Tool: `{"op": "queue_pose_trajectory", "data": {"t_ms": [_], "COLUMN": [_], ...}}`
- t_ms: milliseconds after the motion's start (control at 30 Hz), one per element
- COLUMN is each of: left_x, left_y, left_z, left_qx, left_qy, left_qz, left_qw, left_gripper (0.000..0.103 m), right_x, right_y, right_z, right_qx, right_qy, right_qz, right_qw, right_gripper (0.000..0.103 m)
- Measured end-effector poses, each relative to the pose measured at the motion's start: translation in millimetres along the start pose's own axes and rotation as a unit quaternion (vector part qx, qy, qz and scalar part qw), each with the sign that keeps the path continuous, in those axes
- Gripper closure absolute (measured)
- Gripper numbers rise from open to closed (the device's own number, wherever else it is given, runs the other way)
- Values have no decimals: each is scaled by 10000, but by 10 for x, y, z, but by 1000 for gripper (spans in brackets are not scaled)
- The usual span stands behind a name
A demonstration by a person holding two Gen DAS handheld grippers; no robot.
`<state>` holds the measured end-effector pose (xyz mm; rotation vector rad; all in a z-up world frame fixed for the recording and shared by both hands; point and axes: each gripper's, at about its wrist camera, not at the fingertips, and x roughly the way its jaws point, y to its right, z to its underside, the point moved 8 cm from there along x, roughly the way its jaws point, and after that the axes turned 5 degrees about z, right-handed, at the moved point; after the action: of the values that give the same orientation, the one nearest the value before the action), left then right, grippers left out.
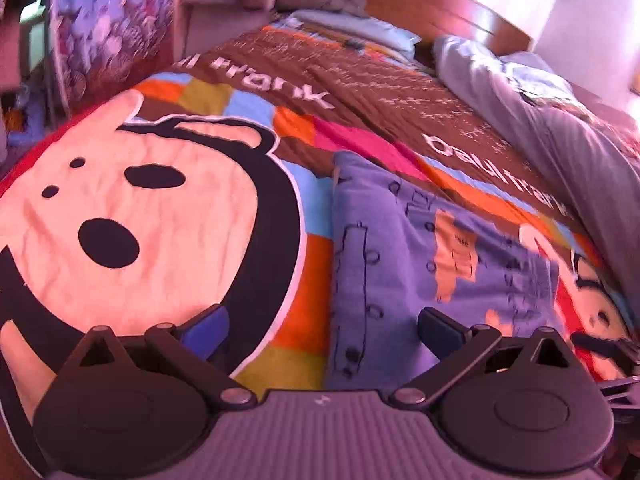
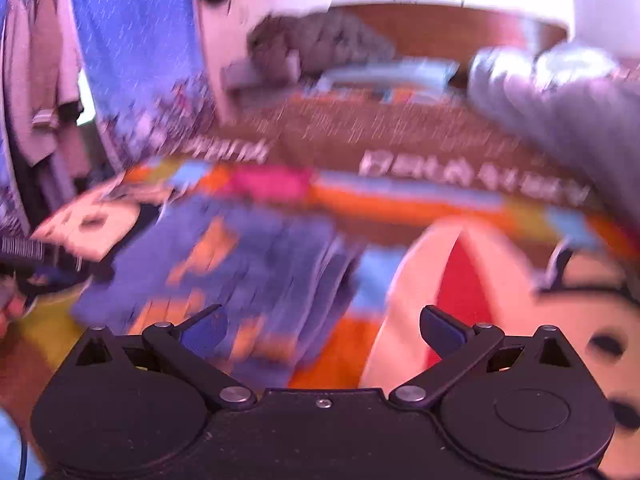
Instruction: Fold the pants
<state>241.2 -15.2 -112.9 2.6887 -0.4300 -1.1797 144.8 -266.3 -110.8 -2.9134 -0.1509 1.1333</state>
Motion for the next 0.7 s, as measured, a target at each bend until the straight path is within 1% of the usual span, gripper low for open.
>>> {"op": "queue_pose_trajectory", "data": {"t_ms": [33, 67, 133, 200, 267, 300, 333, 367, 433, 467, 500, 567, 600, 633, 667, 700], "left_x": [13, 22, 58, 74, 53, 34, 16, -4, -47, -48, -37, 18, 63, 110, 161, 189], "left_y": [13, 48, 127, 151, 169, 166, 156, 153, 116, 114, 106, 123, 129, 124, 117, 125], "left_z": [53, 121, 141, 135, 126, 112, 92, 63, 23, -6, -35, -84, -92, -83, -69, -43], "left_qx": [283, 566, 836, 879, 815, 731, 617, 432, -8, -242, -448, -720, -792, -811, -749, -594], "left_qy": [116, 231, 155, 156, 183, 220, 259, 302, 378, 418, 438, 410, 361, 317, 297, 340], "left_qz": [-45, -135, -345, -368, -311, -240, -130, 93, 660, 1009, 1359, 1951, 2139, 2224, 2245, 2279], "left_qw": [9995, 9980, 9958, 9953, 9960, 9968, 9977, 9986, 9971, 9937, 9887, 9773, 9730, 9711, 9711, 9713], "left_gripper": [0, 0, 0, 0, 0, 0, 0, 0, 0, 0, 0, 0, 0, 0, 0, 0], "right_x": [105, 111, 105, 78, 60, 31, 17, 14, 57, 97, 180, 398, 508, 646, 778, 875], "right_y": [-5, -12, -25, -19, 3, 69, 104, 151, 231, 266, 285, 297, 304, 307, 308, 320], "right_z": [101, 89, 77, 71, 60, -13, -65, -140, -326, -419, -520, -664, -715, -743, -750, -760], "right_qx": [-19, -32, -23, 3, 66, 332, 497, 655, 913, 1009, 1098, 1268, 1367, 1485, 1613, 1747], "right_qy": [-325, -323, -352, -326, -318, -185, -86, 8, 138, 174, 187, 59, -3, -147, -338, -389], "right_qz": [52, 67, 68, 33, -31, -335, -563, -717, -888, -996, -1228, -1714, -1890, -2091, -2286, -2423], "right_qw": [9995, 9995, 9994, 9995, 9995, 9987, 9971, 9953, 9918, 9897, 9862, 9770, 9724, 9664, 9595, 9536], "right_gripper": [1, 1, 1, 1, 1, 1, 1, 1, 1, 1, 1, 1, 1, 1, 1, 1]}}
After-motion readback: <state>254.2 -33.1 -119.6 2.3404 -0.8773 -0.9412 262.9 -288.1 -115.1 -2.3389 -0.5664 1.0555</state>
